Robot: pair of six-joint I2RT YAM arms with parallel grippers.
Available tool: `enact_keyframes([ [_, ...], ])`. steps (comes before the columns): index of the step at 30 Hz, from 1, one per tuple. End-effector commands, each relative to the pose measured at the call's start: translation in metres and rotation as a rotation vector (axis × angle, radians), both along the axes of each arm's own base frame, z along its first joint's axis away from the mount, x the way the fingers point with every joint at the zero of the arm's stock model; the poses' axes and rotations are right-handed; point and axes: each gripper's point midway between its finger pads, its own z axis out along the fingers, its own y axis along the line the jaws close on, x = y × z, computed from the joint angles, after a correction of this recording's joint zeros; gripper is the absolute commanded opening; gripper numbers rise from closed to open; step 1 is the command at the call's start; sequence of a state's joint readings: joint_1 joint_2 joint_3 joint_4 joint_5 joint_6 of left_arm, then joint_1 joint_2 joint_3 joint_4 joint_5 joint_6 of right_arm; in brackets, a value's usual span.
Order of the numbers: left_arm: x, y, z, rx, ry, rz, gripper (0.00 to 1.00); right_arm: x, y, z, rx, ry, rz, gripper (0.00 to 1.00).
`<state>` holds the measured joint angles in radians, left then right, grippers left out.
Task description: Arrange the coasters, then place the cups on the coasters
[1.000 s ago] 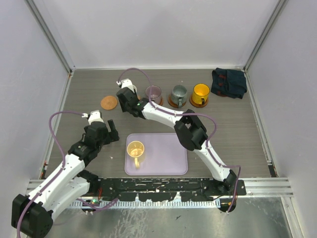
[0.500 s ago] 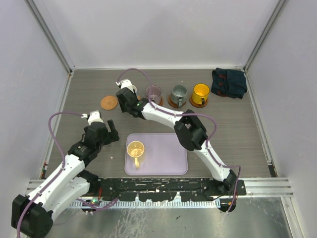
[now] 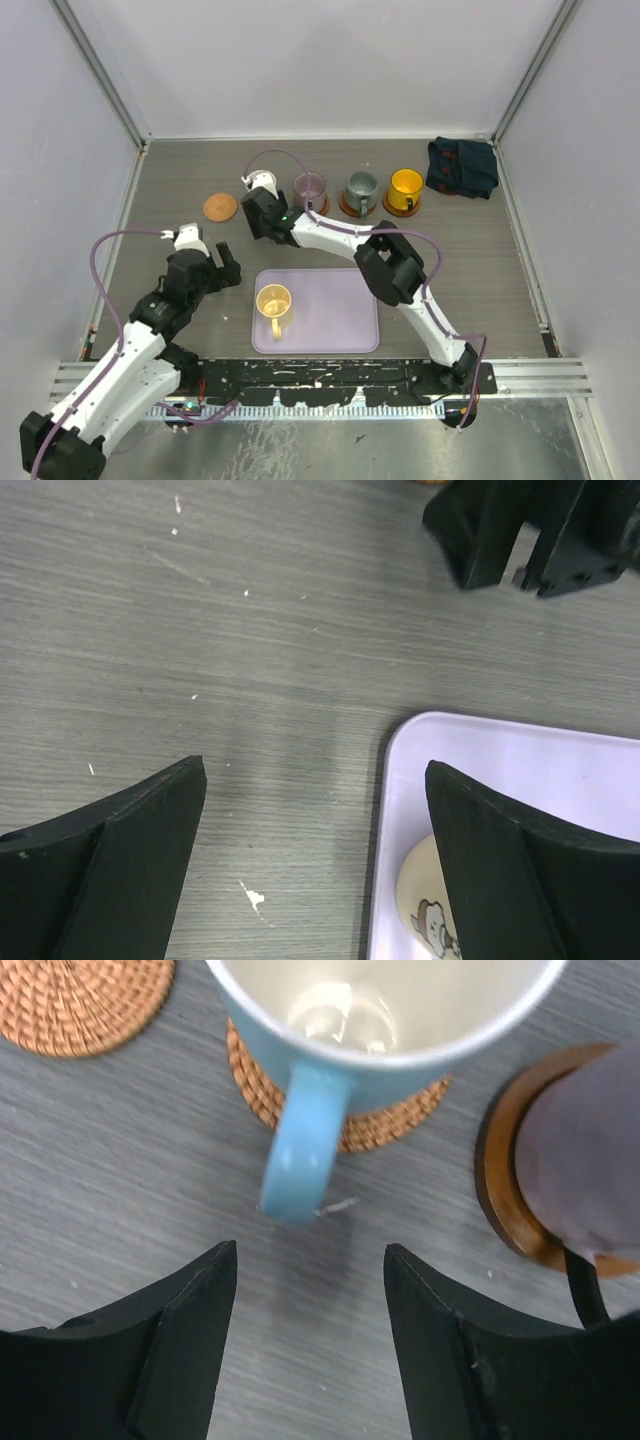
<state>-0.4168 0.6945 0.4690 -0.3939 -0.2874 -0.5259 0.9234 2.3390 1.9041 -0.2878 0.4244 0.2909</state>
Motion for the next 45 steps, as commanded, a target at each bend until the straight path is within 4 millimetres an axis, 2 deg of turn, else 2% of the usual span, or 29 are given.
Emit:
enact_keyframes([
  [1,-0.001,-0.006,0.036,-0.05,-0.118,-0.054,0.93,-0.007,-0.006,0.091,0.133,-0.106,-0.015,0.66],
  [4,-0.01,-0.014,0.046,-0.103,-0.145,-0.102,0.92,-0.013,-0.019,0.109,0.145,-0.128,-0.027,0.67],
  [11,-0.036,-0.041,0.041,-0.212,-0.067,-0.238,0.9,-0.025,-0.053,0.152,0.157,-0.195,-0.076,0.68],
  [17,-0.053,-0.048,0.037,-0.229,-0.025,-0.283,0.88,-0.025,-0.095,0.177,0.13,-0.274,-0.186,0.82],
  [19,-0.057,-0.054,0.037,-0.236,-0.021,-0.311,0.88,-0.024,-0.106,0.184,0.138,-0.289,-0.209,0.83],
  [24,-0.065,-0.072,0.041,-0.243,-0.032,-0.394,0.88,-0.021,-0.131,0.192,0.166,-0.302,-0.255,0.85],
  [32,-0.081,-0.087,0.028,-0.208,0.01,-0.441,0.89,-0.025,-0.163,0.203,0.23,-0.326,-0.299,0.84],
  [37,-0.087,-0.093,0.02,-0.182,0.049,-0.456,0.91,-0.03,-0.175,0.206,0.24,-0.336,-0.313,0.84],
  [45,-0.093,-0.102,0.007,-0.123,0.086,-0.471,0.92,-0.037,-0.186,0.199,0.237,-0.325,-0.319,0.84],
])
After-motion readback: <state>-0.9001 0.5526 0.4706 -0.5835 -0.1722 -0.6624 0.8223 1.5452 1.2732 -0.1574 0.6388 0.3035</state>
